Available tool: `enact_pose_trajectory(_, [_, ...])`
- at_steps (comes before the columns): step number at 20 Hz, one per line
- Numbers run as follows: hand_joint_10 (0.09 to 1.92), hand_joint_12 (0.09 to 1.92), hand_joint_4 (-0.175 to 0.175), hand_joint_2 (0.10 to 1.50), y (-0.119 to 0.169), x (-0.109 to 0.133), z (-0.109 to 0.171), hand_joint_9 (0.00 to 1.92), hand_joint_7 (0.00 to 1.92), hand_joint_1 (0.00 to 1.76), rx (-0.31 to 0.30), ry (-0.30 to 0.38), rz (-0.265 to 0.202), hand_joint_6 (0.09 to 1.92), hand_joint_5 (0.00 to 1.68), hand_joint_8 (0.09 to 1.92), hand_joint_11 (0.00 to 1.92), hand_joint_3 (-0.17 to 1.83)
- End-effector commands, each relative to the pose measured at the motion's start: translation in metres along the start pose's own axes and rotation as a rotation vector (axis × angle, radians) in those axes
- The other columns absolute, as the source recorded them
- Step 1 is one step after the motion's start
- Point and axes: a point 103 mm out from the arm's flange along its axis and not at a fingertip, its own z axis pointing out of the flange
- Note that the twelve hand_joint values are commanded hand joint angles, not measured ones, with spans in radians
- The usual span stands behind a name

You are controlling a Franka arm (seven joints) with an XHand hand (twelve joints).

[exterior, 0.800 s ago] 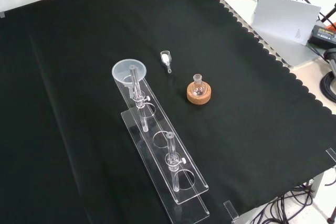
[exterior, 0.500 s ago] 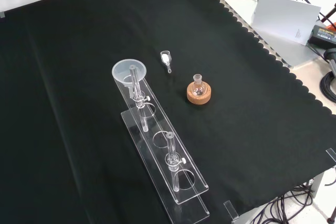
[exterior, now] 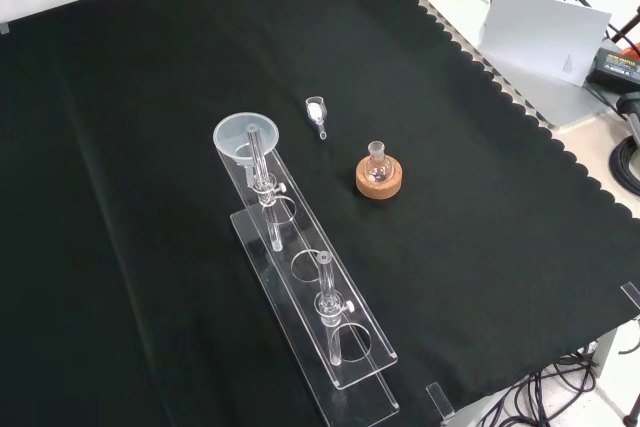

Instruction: Pick up the funnel from the transparent funnel stand.

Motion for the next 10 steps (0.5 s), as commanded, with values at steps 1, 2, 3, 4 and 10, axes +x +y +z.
enact_pose_trajectory(1, [0.09,0.09,0.081,0.6,0.027,0.025,0.02,0.0,0.0,0.27,-0.006,0.039,-0.04,0.09,0.0,0.09,0.0,0.1])
enact_pose_trajectory(2, [0.09,0.09,0.076,0.61,0.032,0.028,0.023,0.0,0.0,0.29,-0.003,0.042,-0.045,0.09,0.0,0.09,0.0,0.1])
enact_pose_trajectory(3, [0.09,0.09,0.071,0.62,0.036,0.031,0.025,0.0,0.0,0.32,0.005,0.048,-0.049,0.09,0.0,0.09,0.0,0.1])
enact_pose_trajectory(4, [0.09,0.09,0.067,0.63,0.04,0.034,0.028,0.0,0.0,0.34,0.006,0.058,-0.055,0.09,0.0,0.09,0.0,0.1])
enact_pose_trajectory(10, [0.09,0.09,0.053,0.65,0.057,0.061,0.033,0.0,0.0,0.37,-0.045,0.106,-0.137,0.09,0.0,0.09,0.0,0.1])
